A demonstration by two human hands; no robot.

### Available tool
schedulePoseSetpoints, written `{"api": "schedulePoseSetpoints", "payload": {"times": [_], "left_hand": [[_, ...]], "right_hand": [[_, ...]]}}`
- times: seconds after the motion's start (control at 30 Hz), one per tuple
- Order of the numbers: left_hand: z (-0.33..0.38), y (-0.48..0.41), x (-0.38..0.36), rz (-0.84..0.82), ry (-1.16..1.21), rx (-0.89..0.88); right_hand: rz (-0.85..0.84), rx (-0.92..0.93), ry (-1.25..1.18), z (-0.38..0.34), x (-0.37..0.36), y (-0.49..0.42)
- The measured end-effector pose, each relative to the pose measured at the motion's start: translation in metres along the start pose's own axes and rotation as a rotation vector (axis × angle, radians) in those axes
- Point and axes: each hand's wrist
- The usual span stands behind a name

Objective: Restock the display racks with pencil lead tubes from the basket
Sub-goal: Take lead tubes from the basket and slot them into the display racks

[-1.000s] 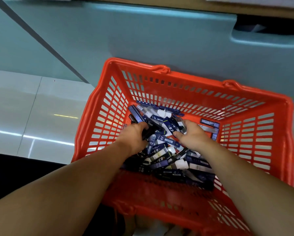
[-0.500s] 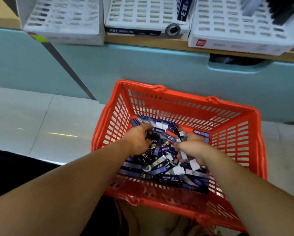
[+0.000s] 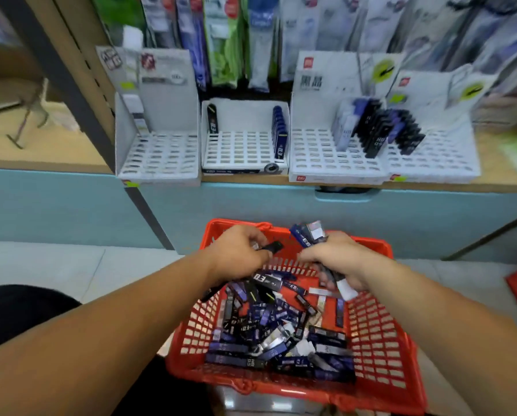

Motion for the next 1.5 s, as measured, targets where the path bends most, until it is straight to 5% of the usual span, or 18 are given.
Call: {"api": "schedulePoseSetpoints", "payload": {"times": [0.33,1.5], "left_hand": [[0.077,0.045,0.071,0.090,0.472,-0.115],[0.092,-0.008,0.052,0.162,1.004,0.009]], "right_hand": [[-0.118,0.186,-0.172,-0.115,0.027,0.062],[-0.281,0.146,-0.432,-0.107,0.007,0.019]]}}
Point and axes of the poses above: each hand's wrist, its own y-axis away from the middle knuckle, its own x-axis out of the back of the hand, z = x × y, and after that the axes turned 14 degrees about x, right-handed
